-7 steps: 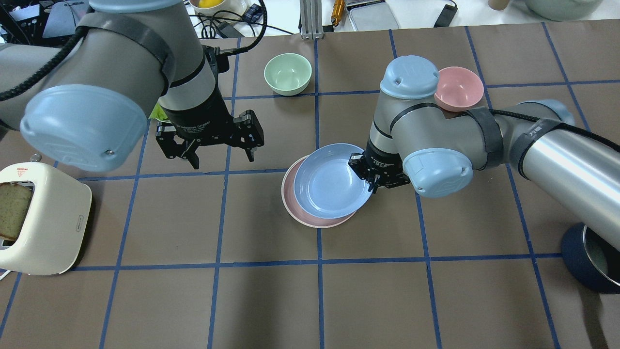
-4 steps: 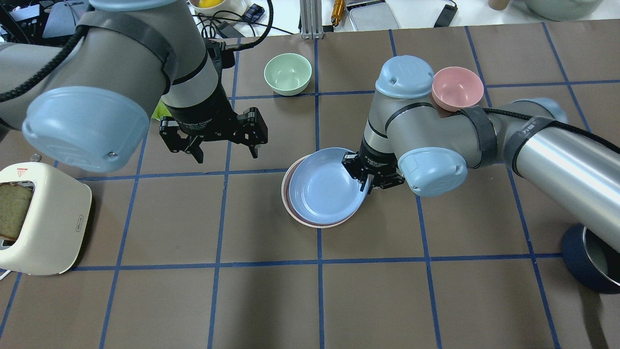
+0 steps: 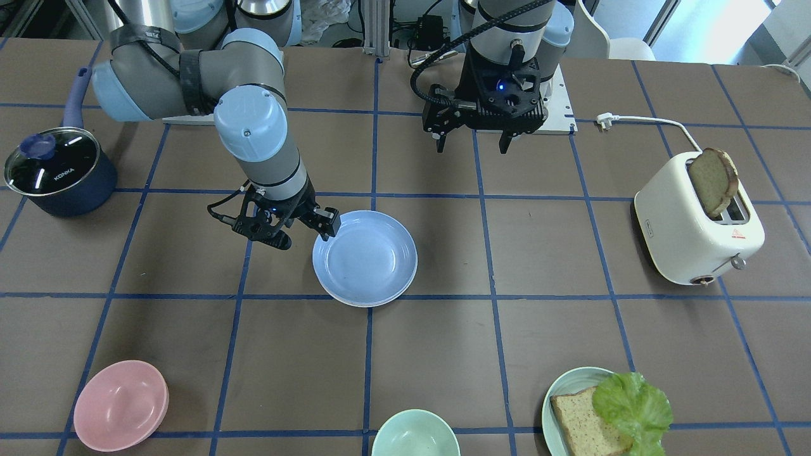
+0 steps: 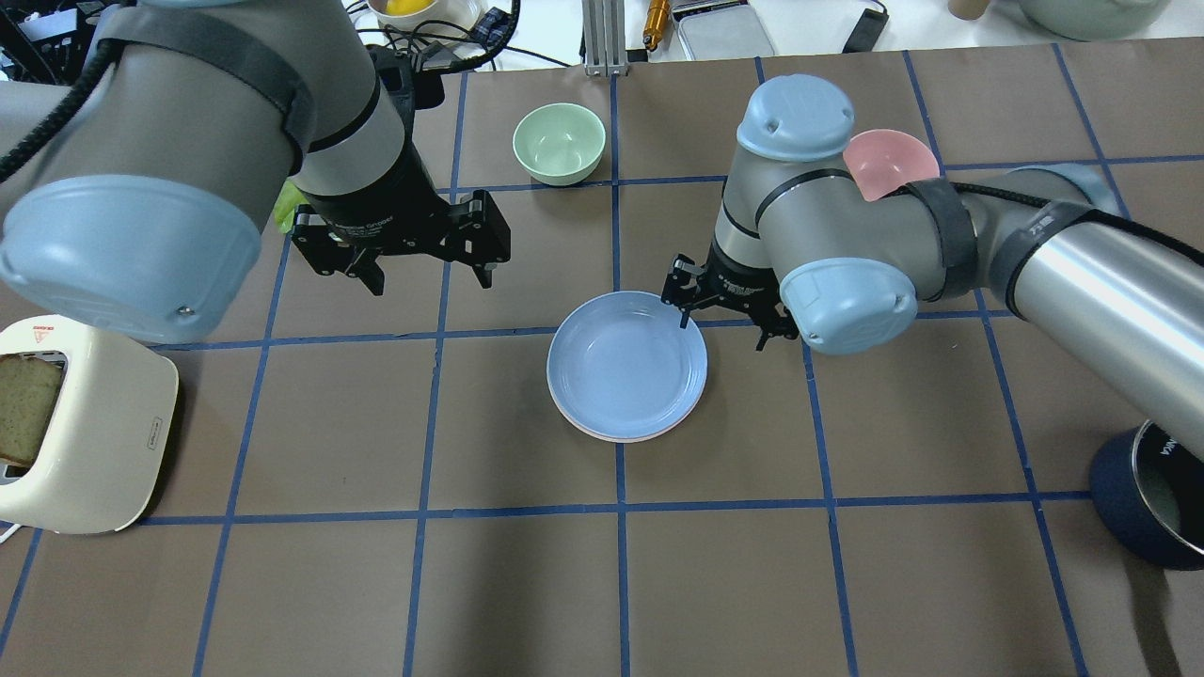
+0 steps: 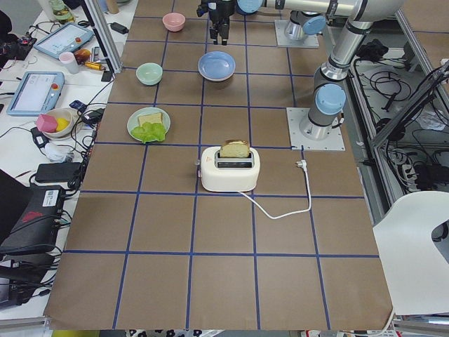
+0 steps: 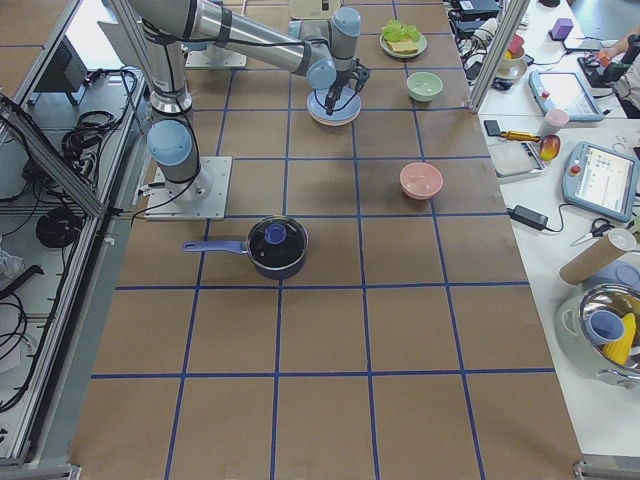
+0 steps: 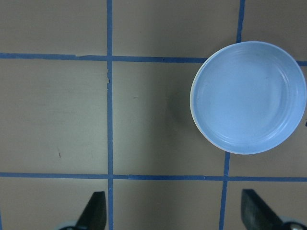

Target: Stack three plates with pink and blue

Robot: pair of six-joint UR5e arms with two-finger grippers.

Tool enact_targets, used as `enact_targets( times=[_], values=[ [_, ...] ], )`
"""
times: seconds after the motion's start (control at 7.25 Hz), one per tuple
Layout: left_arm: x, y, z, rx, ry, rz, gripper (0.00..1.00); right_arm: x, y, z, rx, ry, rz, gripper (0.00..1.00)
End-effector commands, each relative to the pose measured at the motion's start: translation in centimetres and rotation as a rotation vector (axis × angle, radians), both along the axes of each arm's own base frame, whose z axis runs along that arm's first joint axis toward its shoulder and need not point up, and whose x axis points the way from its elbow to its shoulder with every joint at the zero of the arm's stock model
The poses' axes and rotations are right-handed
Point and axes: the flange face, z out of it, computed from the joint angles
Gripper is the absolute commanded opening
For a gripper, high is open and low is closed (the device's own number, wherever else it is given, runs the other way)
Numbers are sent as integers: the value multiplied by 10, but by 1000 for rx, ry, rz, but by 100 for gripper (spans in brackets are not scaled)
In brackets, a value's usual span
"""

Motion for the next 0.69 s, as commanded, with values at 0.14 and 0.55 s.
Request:
enact_targets(
  times=[0.14, 0.55],
  values=[
    [9, 0, 8, -32, -10, -91, 100, -47, -38, 91, -74, 42, 241, 100],
    [28, -8, 8, -32, -7, -53, 100, -88, 11, 179, -150, 39, 320, 100]
  ],
)
